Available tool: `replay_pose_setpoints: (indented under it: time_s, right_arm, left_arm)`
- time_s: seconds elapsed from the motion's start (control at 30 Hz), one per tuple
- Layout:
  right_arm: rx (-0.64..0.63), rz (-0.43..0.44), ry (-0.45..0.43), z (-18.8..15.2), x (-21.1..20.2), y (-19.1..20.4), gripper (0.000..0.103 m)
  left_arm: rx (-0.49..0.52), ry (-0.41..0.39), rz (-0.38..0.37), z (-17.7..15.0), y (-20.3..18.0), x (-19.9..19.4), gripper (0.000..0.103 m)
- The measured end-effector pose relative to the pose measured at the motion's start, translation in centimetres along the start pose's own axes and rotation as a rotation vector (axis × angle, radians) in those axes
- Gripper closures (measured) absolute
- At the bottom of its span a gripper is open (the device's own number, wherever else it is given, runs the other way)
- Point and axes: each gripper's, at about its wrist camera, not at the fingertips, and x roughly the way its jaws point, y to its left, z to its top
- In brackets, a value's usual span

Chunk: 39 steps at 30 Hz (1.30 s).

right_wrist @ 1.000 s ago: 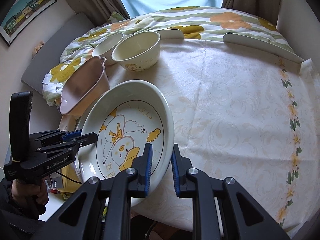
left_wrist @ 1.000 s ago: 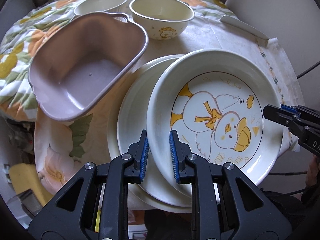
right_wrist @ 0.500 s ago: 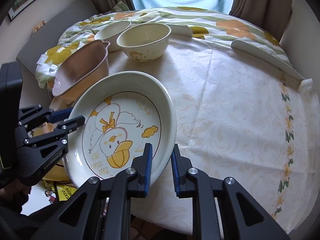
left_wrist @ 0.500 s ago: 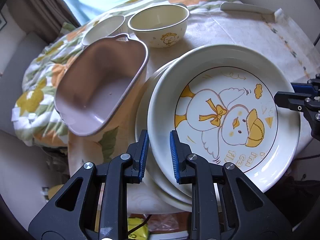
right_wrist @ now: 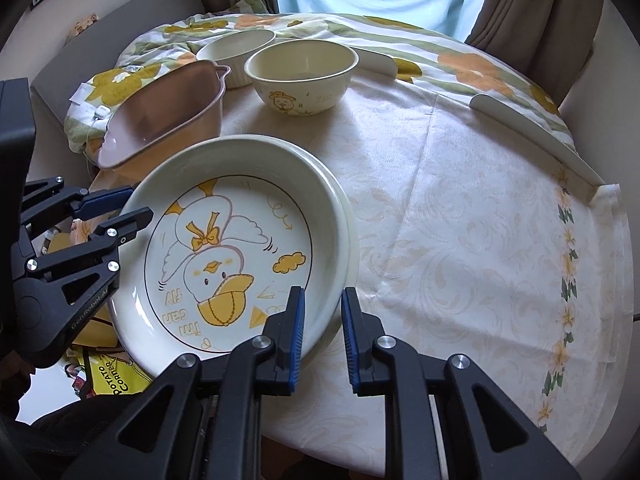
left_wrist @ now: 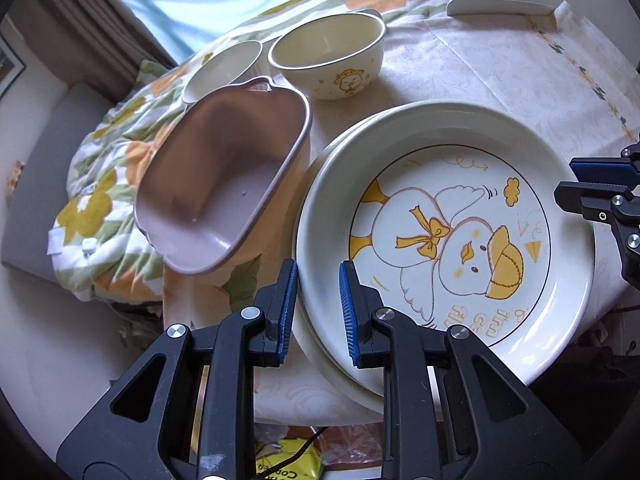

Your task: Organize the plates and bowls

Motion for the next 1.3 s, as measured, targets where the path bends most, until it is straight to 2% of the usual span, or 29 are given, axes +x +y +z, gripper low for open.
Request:
replay_pose_setpoints:
  time_s: [0.1, 0.2, 0.27, 0.33, 0.57, 0.7, 0.8, 0.83, 0.87, 0.9, 0.93, 1.0, 1.07, 1.17, 1.3]
  right_arm:
    - [0.002, 0.003, 0.001, 0.0, 0.0, 0.0, 0.086]
    - [0.008, 0.009, 0.004, -0.1, 0.1, 0.0, 0.086]
    - [0.024, 0.022, 0.001, -0.1, 0.1, -0.2, 0.086]
    - [0.04, 0.04, 0.0, -0.2, 0.1, -0.5, 0.086]
    - [0.091, 0.117, -0.044, 0.1, -1.5, -2.1, 0.086]
    - [0.039, 0.189, -0.085, 2.3, -3.6, -3.0, 0.086]
    - [-0.044, 0.286, -0.107, 5.1, -5.2, -2.9, 0.085]
    - [-0.079, 0.308, -0.119, 6.2, -5.6, -2.6, 0.071]
    - [-0.114, 0.323, -0.136, 7.4, -5.9, -2.3, 0.055]
    - [-0.138, 0.343, -0.145, 8.3, -6.0, -2.2, 0.012]
    - [-0.154, 0.377, -0.143, 9.4, -5.9, -2.0, 0.0]
    - [-0.157, 0.456, -0.106, 11.4, -5.2, -1.8, 0.0]
    - [-0.153, 0.491, -0.07, 12.9, -4.0, -1.2, 0.0]
    - [-0.135, 0.522, -0.046, 14.4, -2.3, -0.2, 0.0]
    - [-0.107, 0.577, 0.036, 15.7, 1.3, 1.7, 0.0]
  left_arm:
    - [-0.017, 0.004, -0.01, 0.1, 0.1, 0.1, 0.085]
    - [-0.036, 0.013, -0.053, 0.2, 0.2, 0.1, 0.07]
    - [-0.048, 0.021, -0.08, 0.1, 0.0, 0.2, 0.035]
    - [-0.052, 0.008, -0.065, 0.0, -0.3, -0.1, 0.025]
    - [-0.128, 0.006, -0.078, 0.3, 0.6, -1.2, 0.025]
    - [-0.262, -0.03, -0.071, 0.7, 2.7, -3.9, 0.025]
    - [-0.393, -0.066, -0.064, 1.1, 4.8, -6.5, 0.025]
    - [-0.445, -0.075, -0.062, 1.2, 5.5, -7.3, 0.022]
    - [-0.503, -0.085, -0.058, 1.3, 6.5, -7.9, 0.011]
    - [-0.573, -0.089, -0.04, 1.4, 7.5, -8.4, 0.004]
    - [-0.622, -0.091, -0.029, 1.4, 8.4, -8.7, 0.0]
    - [-0.721, -0.112, -0.036, 1.0, 9.9, -8.8, 0.0]
    - [-0.798, -0.105, -0.048, 0.5, 11.3, -8.0, 0.0]
    - [-0.873, -0.069, -0.079, -0.3, 13.2, -6.3, 0.0]
    - [-0.934, -0.049, -0.127, -1.3, 15.0, -3.5, 0.001]
